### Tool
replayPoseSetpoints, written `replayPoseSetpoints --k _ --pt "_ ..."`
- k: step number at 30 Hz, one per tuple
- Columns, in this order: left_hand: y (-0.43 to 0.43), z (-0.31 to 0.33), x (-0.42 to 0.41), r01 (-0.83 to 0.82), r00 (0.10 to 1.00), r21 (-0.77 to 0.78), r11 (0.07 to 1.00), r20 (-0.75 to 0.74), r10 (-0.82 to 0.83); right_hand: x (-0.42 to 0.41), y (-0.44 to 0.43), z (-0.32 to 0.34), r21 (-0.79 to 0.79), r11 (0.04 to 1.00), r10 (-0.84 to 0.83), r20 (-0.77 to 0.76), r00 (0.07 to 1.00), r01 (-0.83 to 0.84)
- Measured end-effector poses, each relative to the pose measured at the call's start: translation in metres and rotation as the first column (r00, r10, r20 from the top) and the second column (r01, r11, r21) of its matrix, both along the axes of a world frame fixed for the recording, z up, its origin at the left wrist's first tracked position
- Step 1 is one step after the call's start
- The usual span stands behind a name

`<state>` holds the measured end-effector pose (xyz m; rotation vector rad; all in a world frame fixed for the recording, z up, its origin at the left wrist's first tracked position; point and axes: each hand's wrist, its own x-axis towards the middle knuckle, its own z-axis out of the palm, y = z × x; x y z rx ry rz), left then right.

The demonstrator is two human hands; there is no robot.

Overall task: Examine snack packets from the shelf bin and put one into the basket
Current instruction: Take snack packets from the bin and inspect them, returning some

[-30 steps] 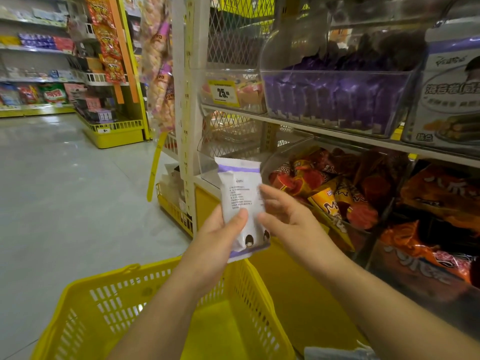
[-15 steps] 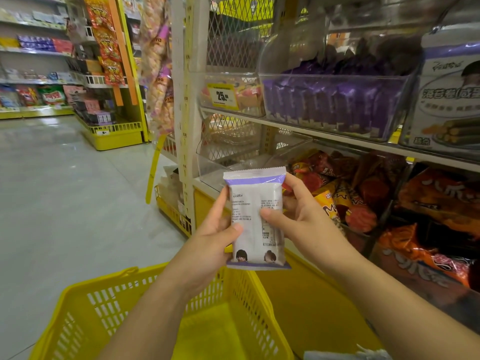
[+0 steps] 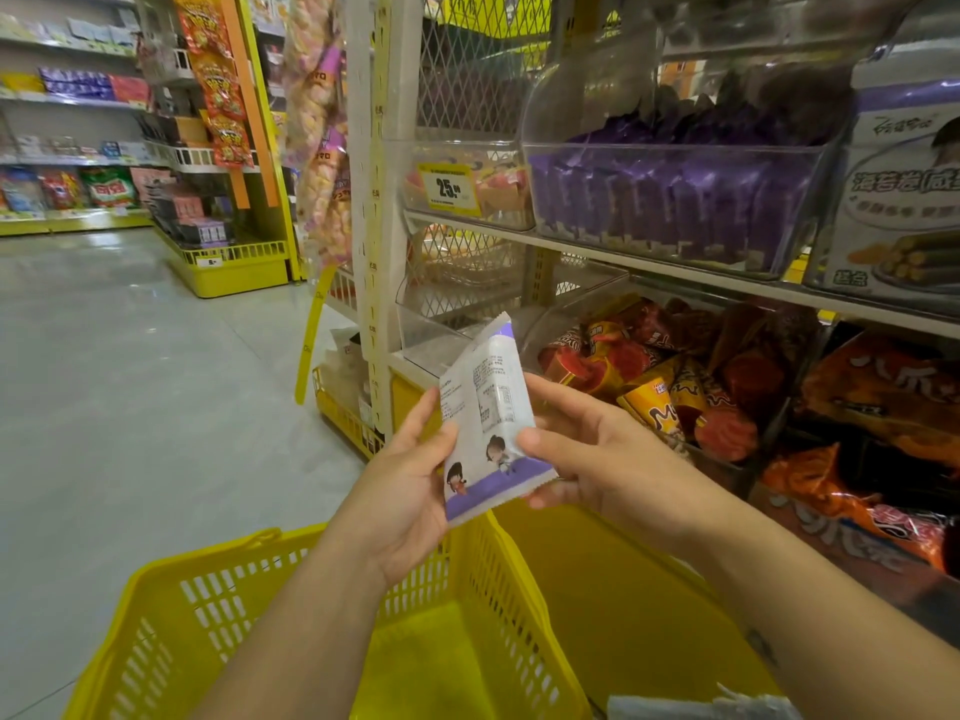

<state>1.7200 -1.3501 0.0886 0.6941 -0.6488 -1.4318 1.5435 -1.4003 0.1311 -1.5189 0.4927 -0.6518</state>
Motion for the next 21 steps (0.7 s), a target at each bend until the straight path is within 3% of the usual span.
replayPoseSetpoints --k 5,11,15,18,21 --pt "-0.002 0.005 -0.004 -0.24 0.966 -0.027 0.971 0.094 0.241 -0.007 -0.007 0.0 -0.012 1.0 -0.026 -0.056 0.998 0.026" --pt "-0.002 0.001 -0.014 -0.375 0.891 -0.131 0.918 0.223 0.396 -0.015 -0.009 0.004 0.009 0.999 -0.046 -0.138 0.989 0.048" --pt "-0.003 0.0 -0.018 -0.337 0.869 -0.22 0.915 0.302 0.393 -0.014 -0.004 0.005 -0.015 0.998 -0.056 -0.124 0.991 0.055" --pt "-0.006 -0.002 -0.019 -0.255 0.897 -0.177 0.951 0.325 0.301 -0.007 0.001 0.006 -0.086 0.995 -0.061 -0.092 0.994 0.053" --pt "-0.005 -0.003 -0.02 -0.272 0.824 -0.167 0.948 0.468 0.319 -0.001 0.005 0.003 -0.31 0.942 -0.18 -0.146 0.973 0.128"
